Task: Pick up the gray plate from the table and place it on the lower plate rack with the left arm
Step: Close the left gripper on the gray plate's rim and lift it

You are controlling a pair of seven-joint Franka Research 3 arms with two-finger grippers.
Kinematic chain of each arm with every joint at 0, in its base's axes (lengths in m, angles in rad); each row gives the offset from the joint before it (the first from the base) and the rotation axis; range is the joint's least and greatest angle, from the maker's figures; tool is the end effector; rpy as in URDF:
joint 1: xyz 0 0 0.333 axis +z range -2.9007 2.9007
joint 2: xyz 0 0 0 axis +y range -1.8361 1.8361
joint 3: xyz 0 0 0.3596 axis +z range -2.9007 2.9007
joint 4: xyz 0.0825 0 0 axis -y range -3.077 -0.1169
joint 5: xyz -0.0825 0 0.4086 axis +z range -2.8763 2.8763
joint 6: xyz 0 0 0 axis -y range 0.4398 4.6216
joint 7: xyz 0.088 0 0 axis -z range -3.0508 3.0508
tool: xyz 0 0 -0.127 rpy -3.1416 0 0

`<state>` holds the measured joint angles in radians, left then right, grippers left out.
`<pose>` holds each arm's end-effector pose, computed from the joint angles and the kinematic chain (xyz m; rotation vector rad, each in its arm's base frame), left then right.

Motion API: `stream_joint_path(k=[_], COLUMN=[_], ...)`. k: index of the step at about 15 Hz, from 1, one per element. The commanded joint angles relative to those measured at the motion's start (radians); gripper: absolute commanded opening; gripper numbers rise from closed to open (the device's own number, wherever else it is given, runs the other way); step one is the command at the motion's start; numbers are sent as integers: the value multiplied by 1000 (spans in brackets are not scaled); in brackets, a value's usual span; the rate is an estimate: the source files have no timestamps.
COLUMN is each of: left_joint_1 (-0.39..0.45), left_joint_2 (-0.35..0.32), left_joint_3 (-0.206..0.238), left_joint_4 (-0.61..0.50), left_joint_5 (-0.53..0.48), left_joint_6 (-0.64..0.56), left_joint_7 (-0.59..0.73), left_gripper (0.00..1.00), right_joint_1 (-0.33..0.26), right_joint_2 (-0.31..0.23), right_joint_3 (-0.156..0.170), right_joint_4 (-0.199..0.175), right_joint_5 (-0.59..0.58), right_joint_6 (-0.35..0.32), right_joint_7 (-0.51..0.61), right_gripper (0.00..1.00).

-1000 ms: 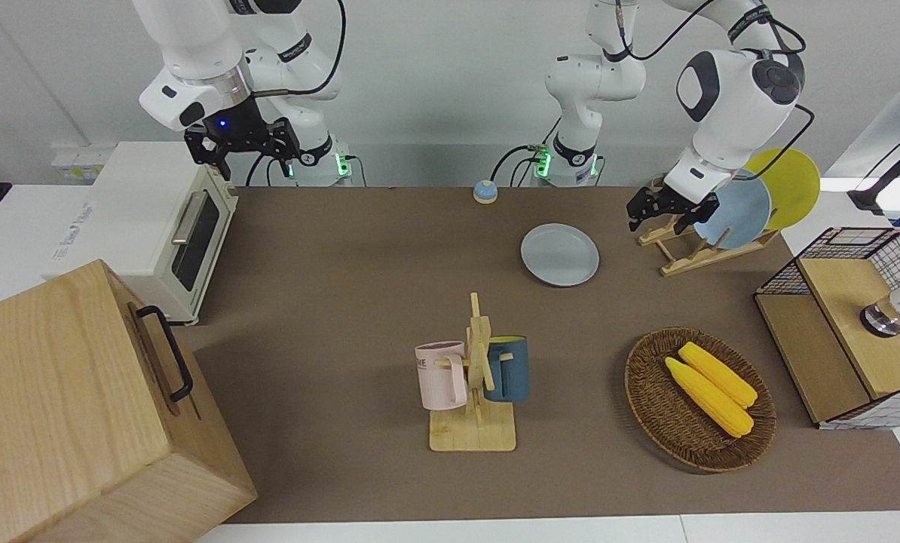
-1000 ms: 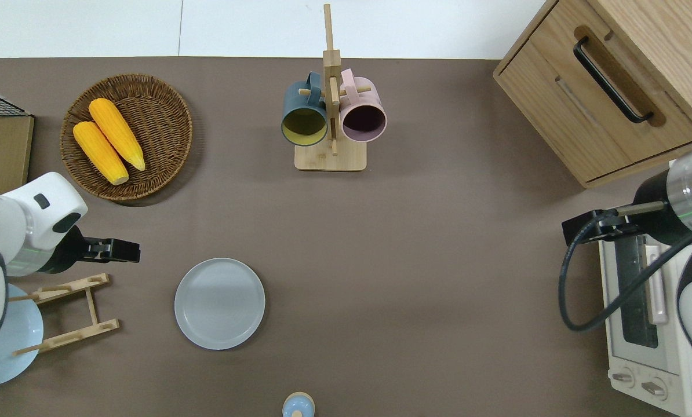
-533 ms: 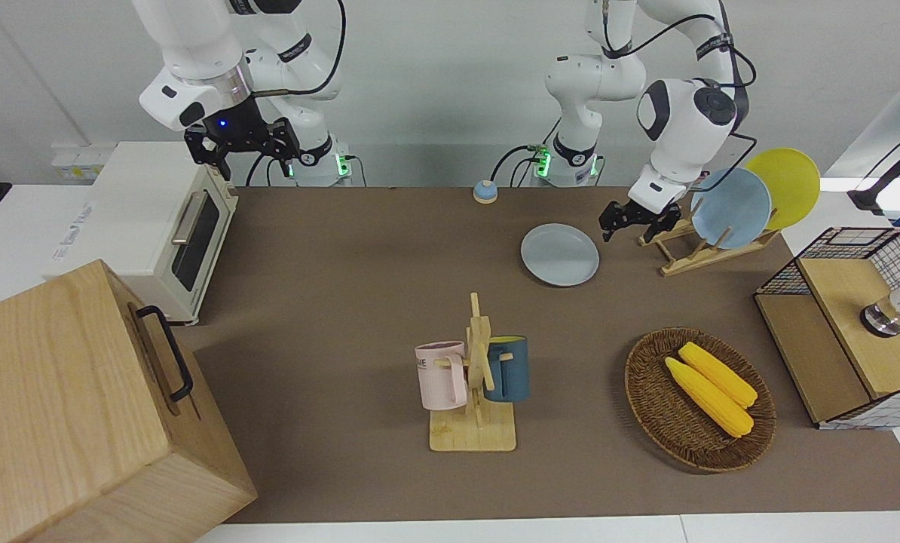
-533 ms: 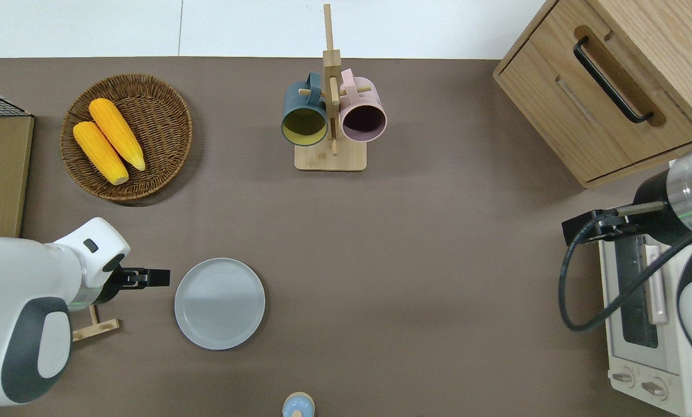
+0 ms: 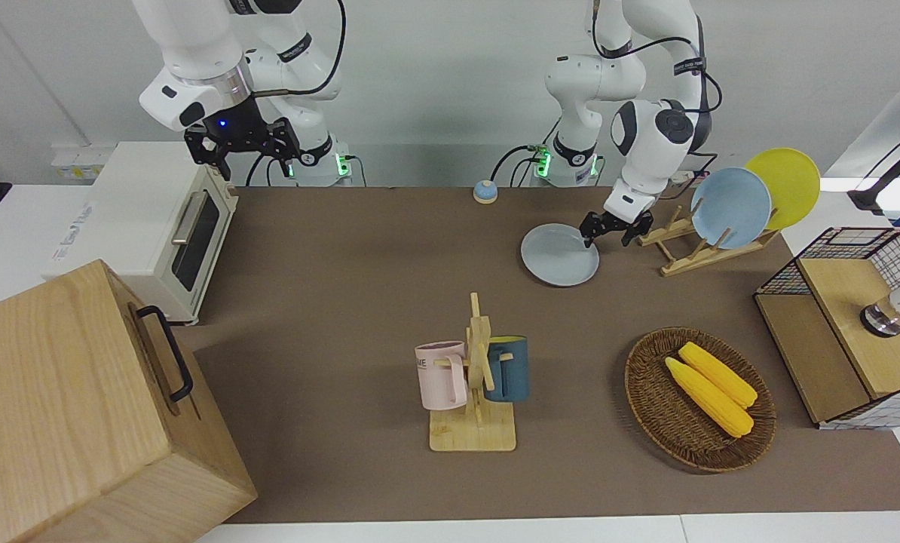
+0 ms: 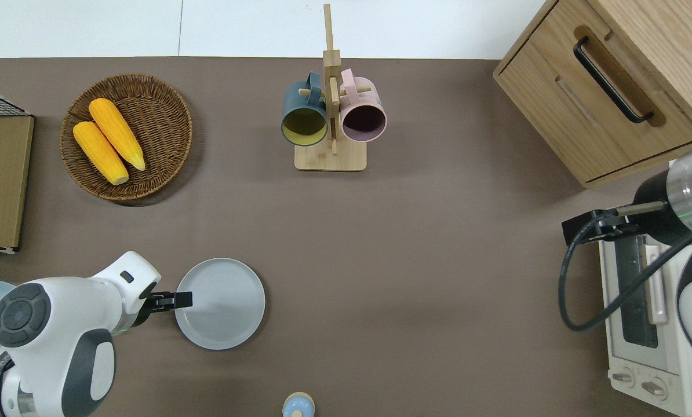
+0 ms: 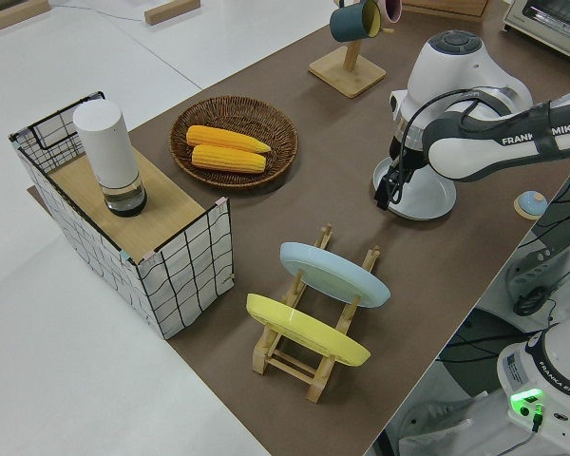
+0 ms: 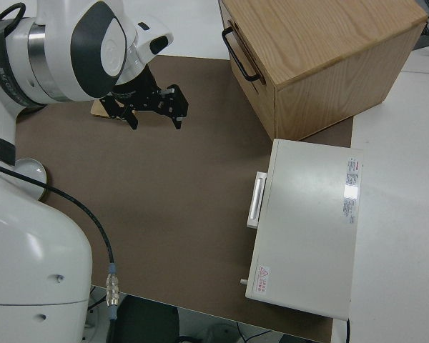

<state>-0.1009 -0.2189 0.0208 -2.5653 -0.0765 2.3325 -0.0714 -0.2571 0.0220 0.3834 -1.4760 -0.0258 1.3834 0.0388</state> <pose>0.4366 -0.0376 0.3466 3.0824 0.0678 -0.0286 0.5606 0.0647 0.6674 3.1074 0.1314 -0.1731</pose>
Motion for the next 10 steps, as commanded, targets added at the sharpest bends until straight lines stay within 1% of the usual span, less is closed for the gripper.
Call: stream_joint_path(k=[1, 5, 10], left_joint_1=[-14, -16, -17], left_joint_2=[30, 94, 107], left_joint_3=[4, -4, -5], left_joint_4=[-18, -19, -19], left_joint_5=[9, 9, 9], left_joint_6=[50, 115, 119], left_joint_7=[-33, -33, -31], left_gripper=[991, 991, 977], right_joint_1=[-25, -25, -25], right_joint_2=[-2, -4, -2], right_joint_3=[20, 22, 20], right_joint_4=[8, 8, 8], right_joint_5=[-6, -6, -6], right_joint_6=[-12, -12, -12], right_joint_7=[12, 12, 12], right_gripper=[983, 983, 983])
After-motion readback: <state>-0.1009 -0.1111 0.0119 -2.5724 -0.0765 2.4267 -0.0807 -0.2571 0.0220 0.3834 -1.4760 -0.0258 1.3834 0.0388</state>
